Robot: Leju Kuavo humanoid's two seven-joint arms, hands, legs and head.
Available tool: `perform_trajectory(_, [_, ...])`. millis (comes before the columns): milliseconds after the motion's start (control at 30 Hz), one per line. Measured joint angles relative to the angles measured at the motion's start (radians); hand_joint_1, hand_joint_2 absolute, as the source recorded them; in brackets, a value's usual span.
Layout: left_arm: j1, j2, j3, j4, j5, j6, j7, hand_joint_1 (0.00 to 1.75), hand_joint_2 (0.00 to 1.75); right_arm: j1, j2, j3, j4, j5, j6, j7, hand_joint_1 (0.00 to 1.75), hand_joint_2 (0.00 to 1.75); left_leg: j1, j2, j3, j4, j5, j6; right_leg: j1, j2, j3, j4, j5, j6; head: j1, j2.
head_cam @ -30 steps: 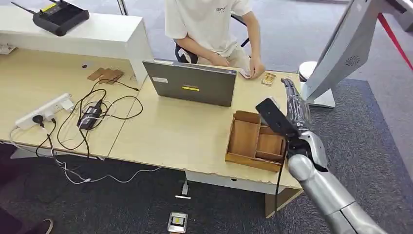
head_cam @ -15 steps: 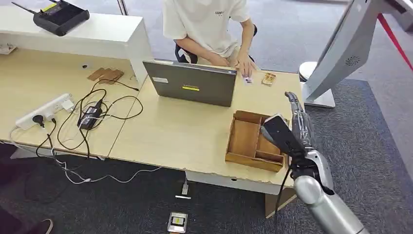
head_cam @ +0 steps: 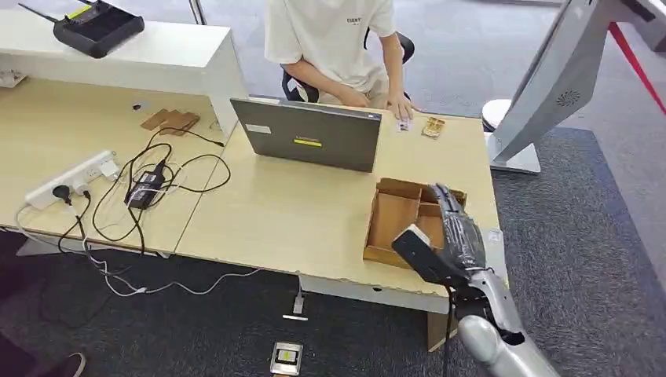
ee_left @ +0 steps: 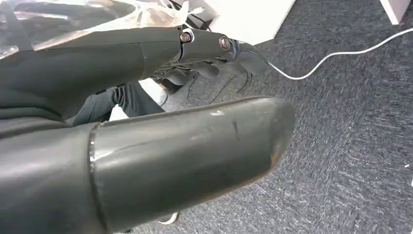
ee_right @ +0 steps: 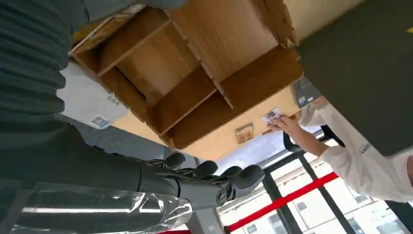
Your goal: Pass the card to the sensor for recognition and then transmit it.
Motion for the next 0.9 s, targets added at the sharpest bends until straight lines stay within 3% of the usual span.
perform_trajectory(167, [-0.001,0.0,0.0,0.004,-0.001,-0.003,-0.006,0.0,0.0,0.021,-0.001,0.004,0.0,0.05,0.011,0.026,0.0,1.75,0.0,0.0,0.0,0.0,0.0,0.0,0.0,0.0,0.0,0.0,0.0,0.0,0.0,0.0])
perform_trajectory(367, [0.0,-0.002,0.0,0.008,-0.011,-0.002,-0.003,0.0,0.0,0.034,-0.015,0.002,0.019,0.296,0.002,0.096,0.0,1.75,0.0,0.0,0.0,0.0,0.0,0.0,0.0,0.0,0.0,0.0,0.0,0.0,0.0,0.0])
perform_trajectory(900, [0.002,-0.005,0.0,0.01,-0.015,0.0,0.009,0.0,0.0,0.063,-0.025,-0.05,0.114,0.315,-0.035,0.106,0.0,1.75,0.0,0.0,0.0,0.0,0.0,0.0,0.0,0.0,0.0,0.0,0.0,0.0,0.0,0.0])
